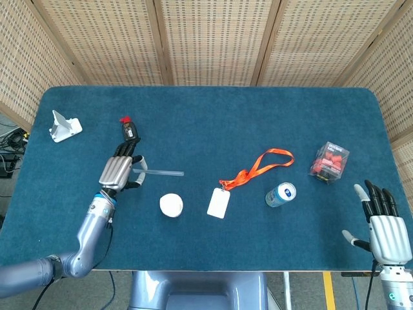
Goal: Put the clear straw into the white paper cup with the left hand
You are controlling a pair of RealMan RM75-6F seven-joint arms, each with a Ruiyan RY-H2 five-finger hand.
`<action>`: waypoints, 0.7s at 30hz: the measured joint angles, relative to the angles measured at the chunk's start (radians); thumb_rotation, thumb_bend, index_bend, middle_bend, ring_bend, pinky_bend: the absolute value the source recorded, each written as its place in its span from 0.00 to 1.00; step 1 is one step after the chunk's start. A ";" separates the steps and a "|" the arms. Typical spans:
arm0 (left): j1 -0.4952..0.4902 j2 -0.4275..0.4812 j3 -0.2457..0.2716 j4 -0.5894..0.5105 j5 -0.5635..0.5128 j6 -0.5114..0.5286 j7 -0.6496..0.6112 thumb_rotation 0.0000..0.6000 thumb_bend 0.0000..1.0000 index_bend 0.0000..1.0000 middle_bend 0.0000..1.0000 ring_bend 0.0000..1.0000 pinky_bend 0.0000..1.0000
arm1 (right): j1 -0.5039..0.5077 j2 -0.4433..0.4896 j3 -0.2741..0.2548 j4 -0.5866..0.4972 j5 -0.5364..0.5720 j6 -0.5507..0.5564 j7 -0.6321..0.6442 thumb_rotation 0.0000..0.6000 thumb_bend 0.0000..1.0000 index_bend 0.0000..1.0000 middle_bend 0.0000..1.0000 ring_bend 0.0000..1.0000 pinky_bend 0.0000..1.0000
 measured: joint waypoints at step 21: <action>0.025 -0.047 0.040 -0.105 0.195 -0.110 -0.412 1.00 0.45 0.59 0.00 0.00 0.00 | -0.003 0.008 0.004 -0.002 0.000 0.007 0.021 1.00 0.07 0.08 0.00 0.00 0.00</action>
